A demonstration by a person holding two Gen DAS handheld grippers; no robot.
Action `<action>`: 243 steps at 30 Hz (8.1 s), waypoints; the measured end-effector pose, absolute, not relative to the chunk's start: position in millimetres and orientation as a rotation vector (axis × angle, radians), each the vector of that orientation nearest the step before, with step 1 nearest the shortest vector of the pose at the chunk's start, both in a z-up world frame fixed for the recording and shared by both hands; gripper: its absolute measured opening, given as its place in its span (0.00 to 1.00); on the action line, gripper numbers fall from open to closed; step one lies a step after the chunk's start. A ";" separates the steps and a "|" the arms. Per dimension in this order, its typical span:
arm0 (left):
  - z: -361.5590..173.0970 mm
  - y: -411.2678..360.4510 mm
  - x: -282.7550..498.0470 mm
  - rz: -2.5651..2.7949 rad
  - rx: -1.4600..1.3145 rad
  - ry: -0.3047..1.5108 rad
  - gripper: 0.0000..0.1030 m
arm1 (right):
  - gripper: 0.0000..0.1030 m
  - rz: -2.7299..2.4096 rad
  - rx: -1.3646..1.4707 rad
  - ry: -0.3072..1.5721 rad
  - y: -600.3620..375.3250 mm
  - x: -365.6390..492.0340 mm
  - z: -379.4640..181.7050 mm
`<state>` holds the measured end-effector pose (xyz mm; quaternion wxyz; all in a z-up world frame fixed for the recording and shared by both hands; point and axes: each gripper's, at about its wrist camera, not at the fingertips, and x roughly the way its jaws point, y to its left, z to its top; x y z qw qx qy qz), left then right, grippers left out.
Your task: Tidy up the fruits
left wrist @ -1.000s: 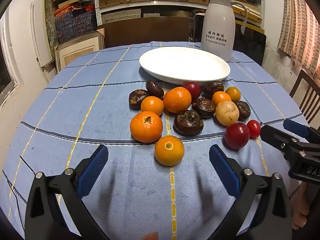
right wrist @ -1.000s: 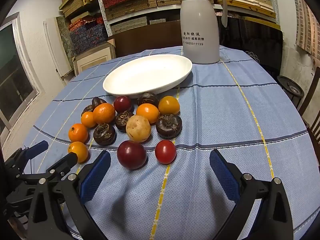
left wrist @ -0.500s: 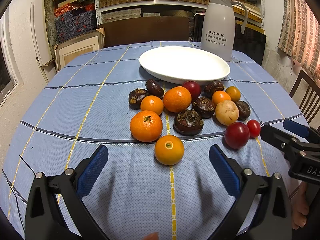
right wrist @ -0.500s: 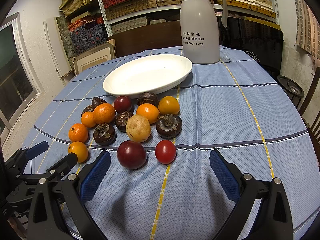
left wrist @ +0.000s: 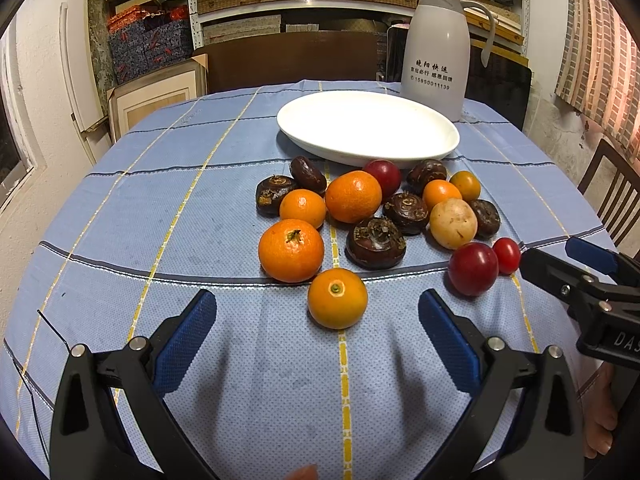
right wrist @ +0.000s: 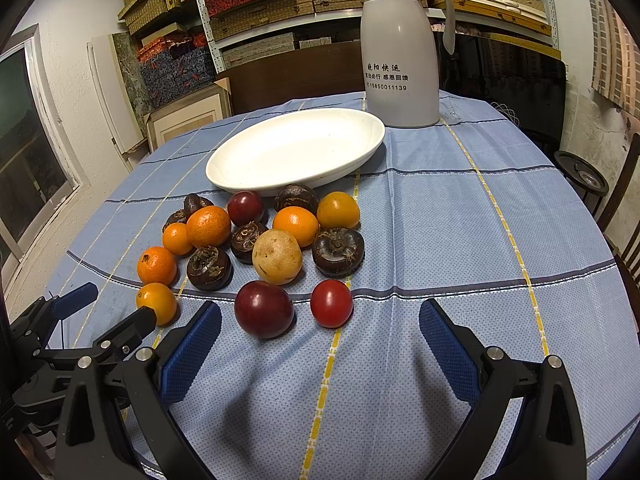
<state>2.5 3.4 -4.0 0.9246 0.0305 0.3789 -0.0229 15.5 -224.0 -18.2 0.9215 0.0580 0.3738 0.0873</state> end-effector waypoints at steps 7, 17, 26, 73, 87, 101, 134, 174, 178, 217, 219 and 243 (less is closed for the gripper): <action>-4.6 2.4 3.2 -0.048 0.063 0.780 0.96 | 0.97 0.179 0.119 0.768 -224.4 15.3 -18.2; -4.7 2.7 3.3 -0.048 0.062 0.780 0.96 | 0.97 0.179 0.120 0.768 -224.4 15.3 -18.4; -6.0 1.7 3.2 -0.049 0.061 0.783 0.96 | 0.97 0.180 0.119 0.769 -224.4 15.5 -18.5; -42.5 19.4 19.2 -0.055 0.056 1.001 0.96 | 0.97 0.214 0.040 0.834 -213.2 12.7 -35.0; -34.2 18.0 28.0 -0.089 0.094 0.949 0.96 | 0.63 0.357 -0.020 0.852 -204.2 14.4 -30.2; -34.2 1.0 39.5 -0.258 0.103 0.915 0.50 | 0.41 0.434 -0.073 0.886 -182.4 45.8 -43.2; 12.9 -10.9 192.1 -0.221 -0.039 0.862 0.41 | 0.41 0.313 0.144 0.816 -206.7 193.6 -2.4; -29.6 32.2 67.2 -0.149 0.002 0.890 0.54 | 0.69 0.275 0.105 0.777 -242.8 44.5 -30.8; -28.2 26.6 66.1 -0.164 0.017 0.877 0.44 | 0.69 0.277 0.093 0.793 -240.4 45.3 -33.6; 33.1 -0.7 131.7 -0.195 -0.015 0.789 0.43 | 0.27 0.309 0.125 0.742 -231.7 118.0 22.4; 30.3 -8.2 152.5 -0.190 -0.005 0.801 0.43 | 0.27 0.303 0.125 0.749 -227.2 139.9 21.4; 10.0 42.8 108.1 -0.124 -0.113 0.774 0.70 | 0.54 0.250 0.214 0.738 -253.3 123.9 -8.2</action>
